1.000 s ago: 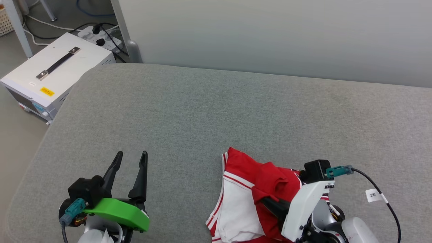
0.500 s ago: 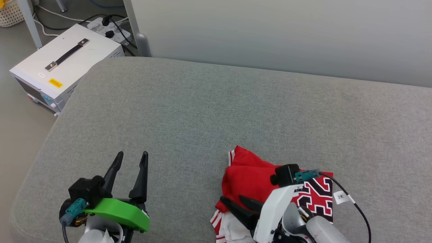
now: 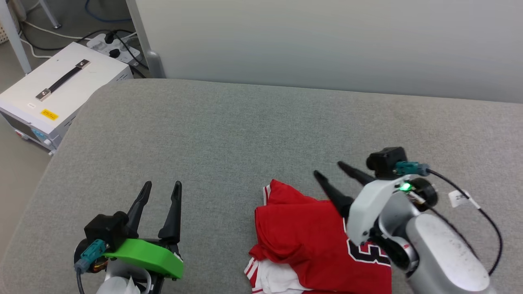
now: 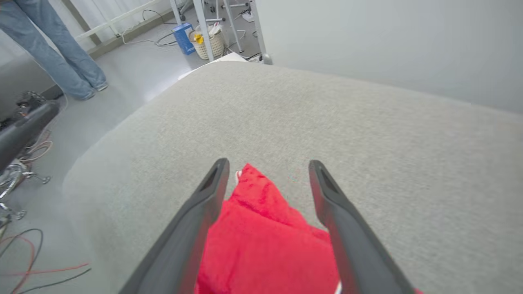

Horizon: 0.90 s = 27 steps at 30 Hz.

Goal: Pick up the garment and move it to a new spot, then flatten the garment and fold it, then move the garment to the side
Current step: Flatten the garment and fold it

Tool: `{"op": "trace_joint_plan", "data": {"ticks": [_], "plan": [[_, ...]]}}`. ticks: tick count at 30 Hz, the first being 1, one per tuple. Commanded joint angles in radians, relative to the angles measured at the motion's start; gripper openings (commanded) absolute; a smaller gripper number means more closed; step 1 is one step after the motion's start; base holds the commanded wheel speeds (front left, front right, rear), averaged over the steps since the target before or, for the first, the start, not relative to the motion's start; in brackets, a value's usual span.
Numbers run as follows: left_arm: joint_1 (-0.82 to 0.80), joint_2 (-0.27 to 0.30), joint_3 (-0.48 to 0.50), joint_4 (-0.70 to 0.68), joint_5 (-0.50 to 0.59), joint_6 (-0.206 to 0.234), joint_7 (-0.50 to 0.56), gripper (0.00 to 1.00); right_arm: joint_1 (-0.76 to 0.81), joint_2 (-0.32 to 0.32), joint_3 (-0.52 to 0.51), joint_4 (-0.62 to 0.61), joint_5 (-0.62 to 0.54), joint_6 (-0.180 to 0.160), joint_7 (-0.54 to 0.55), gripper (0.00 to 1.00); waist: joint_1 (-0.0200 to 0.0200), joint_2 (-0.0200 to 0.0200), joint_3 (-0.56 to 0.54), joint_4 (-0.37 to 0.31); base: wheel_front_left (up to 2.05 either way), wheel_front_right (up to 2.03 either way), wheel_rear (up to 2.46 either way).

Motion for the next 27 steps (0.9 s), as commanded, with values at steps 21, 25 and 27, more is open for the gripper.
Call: {"op": "trace_joint_plan", "data": {"ticks": [21, 25, 27], "plan": [[0.045, -0.058, 0.028, -0.164, 0.101, -0.003, -0.006, 1.0, 0.296, -0.036, -0.477, -0.25, -0.321, -0.001, -0.424, 1.0, 0.0, 0.012, 0.027, -0.057, 0.0, 0.0, 0.0], [0.059, -0.065, 0.024, -0.168, 0.12, -0.003, -0.006, 1.0, 0.339, 0.018, -0.505, -0.274, -0.335, -0.001, -0.44, 1.0, 0.0, 0.012, 0.025, -0.056, 0.0, 0.0, 0.0], [0.063, -0.068, 0.02, -0.164, 0.127, -0.003, -0.006, 1.0, 0.349, 0.028, -0.503, -0.274, -0.342, -0.001, -0.444, 1.0, 0.0, 0.012, 0.023, -0.055, 0.0, 0.0, 0.0]]}}
